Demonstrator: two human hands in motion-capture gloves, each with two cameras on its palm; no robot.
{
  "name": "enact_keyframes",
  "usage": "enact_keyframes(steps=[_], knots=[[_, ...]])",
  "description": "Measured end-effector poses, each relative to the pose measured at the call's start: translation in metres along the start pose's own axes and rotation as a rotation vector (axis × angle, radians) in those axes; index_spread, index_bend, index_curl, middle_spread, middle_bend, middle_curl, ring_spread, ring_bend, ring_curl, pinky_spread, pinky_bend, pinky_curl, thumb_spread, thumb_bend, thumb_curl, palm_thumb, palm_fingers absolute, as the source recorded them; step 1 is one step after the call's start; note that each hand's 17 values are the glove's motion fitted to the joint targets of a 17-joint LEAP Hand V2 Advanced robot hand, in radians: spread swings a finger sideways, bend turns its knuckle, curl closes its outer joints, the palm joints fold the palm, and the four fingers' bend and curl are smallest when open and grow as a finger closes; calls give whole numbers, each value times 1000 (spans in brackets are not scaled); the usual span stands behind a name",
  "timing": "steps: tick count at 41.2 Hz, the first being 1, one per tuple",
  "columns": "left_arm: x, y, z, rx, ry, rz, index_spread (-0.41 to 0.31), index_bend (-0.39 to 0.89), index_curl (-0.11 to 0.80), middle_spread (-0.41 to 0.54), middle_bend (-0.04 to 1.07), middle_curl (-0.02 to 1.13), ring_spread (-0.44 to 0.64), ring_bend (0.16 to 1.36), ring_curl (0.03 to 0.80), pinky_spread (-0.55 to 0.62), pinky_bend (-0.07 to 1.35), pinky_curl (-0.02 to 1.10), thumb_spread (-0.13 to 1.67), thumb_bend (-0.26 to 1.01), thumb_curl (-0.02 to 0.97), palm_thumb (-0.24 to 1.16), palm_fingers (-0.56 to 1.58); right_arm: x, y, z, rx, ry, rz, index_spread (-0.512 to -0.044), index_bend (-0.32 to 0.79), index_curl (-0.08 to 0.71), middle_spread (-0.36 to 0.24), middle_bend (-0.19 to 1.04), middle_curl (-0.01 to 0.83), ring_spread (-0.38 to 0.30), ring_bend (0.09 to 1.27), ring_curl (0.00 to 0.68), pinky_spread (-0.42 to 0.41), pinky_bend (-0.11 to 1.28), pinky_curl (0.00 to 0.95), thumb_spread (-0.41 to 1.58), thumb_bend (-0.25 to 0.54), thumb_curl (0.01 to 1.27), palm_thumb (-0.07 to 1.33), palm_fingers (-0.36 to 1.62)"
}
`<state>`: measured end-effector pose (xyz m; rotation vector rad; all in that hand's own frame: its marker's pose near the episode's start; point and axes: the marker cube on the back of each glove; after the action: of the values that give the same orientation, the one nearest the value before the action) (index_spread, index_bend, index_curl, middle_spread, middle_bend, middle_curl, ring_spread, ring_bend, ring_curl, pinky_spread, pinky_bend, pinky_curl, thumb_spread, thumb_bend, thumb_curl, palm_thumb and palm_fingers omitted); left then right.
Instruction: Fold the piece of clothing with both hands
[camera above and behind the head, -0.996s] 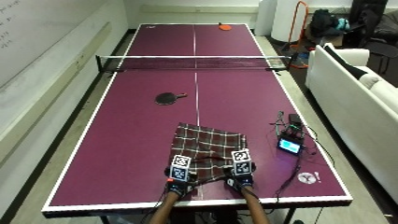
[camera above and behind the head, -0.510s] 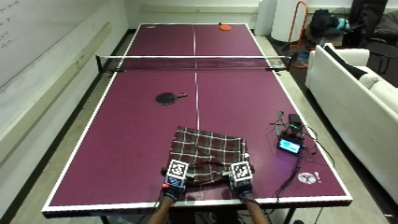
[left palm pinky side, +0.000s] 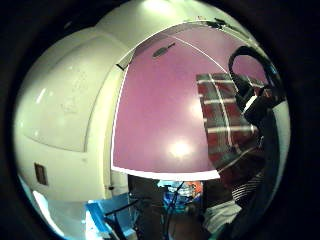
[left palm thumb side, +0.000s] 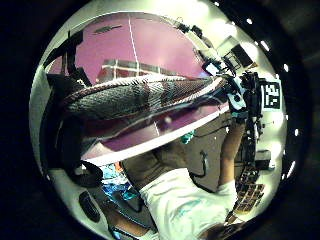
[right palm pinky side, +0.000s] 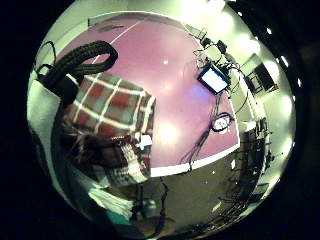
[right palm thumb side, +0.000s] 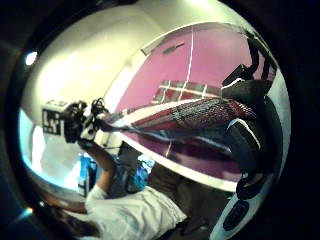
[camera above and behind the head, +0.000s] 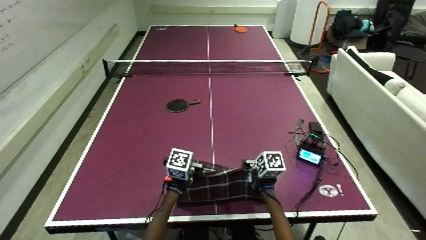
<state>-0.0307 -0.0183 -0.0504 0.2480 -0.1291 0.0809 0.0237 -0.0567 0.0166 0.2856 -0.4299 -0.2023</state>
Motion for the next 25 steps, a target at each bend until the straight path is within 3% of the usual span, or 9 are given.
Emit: enact_keyframes(steps=[7,11,13,16,18,21,23,25], knots=[[6,-75,13,-89,-92,-56,-344,196,436,-366,419,476,-393,713,424,-305,221,381,1275,111,300,718,1308,-9,-52,-4,-132,59,92,-337,109,319,-265,572,482,-253,820,473,-182,320,318,1294,80,242,836,1291],[18,-78,1,-211,-99,-43,-345,207,453,-367,429,487,-389,712,429,-310,221,390,1284,102,297,727,1304,1,-67,22,-286,129,146,-339,118,316,-258,584,490,-247,834,483,-217,355,339,1291,67,236,839,1295],[23,-82,11,-263,-81,-28,-348,208,460,-366,437,492,-391,715,432,-308,218,393,1285,97,295,731,1301,4,-65,33,-381,155,175,-339,117,314,-257,586,491,-245,840,487,-237,374,347,1293,61,233,840,1297],[28,-87,32,-325,-49,-8,-350,219,472,-366,447,500,-389,717,437,-301,202,396,1302,92,290,735,1296,9,-69,47,-421,189,189,-341,125,314,-256,593,495,-242,852,494,-271,403,360,1295,49,228,836,1312],[30,-88,41,-337,-32,1,-353,223,479,-369,455,505,-386,719,439,-296,194,398,1316,90,286,736,1289,11,-70,52,-420,202,193,-342,131,315,-257,597,496,-241,869,501,-285,408,366,1292,40,224,831,1315],[27,-91,44,-255,-50,-27,-355,226,487,-369,460,511,-384,723,442,-293,190,401,1327,84,282,738,1284,13,-66,50,-364,185,201,-343,137,319,-256,603,500,-237,878,507,-298,421,374,1294,29,219,827,1313],[23,-91,43,-184,-85,-58,-356,229,493,-370,465,515,-385,721,444,-285,183,400,1333,80,279,740,1271,18,-62,44,-243,157,229,-345,130,318,-256,612,502,-236,883,510,-304,426,379,1295,23,217,828,1303],[20,-89,40,-99,-135,-82,-341,221,495,-359,455,515,-373,692,438,-244,149,390,1338,76,276,742,1155,30,-53,36,-85,150,296,-346,115,313,-255,617,502,-242,832,494,-244,391,372,1291,32,224,856,1153]])
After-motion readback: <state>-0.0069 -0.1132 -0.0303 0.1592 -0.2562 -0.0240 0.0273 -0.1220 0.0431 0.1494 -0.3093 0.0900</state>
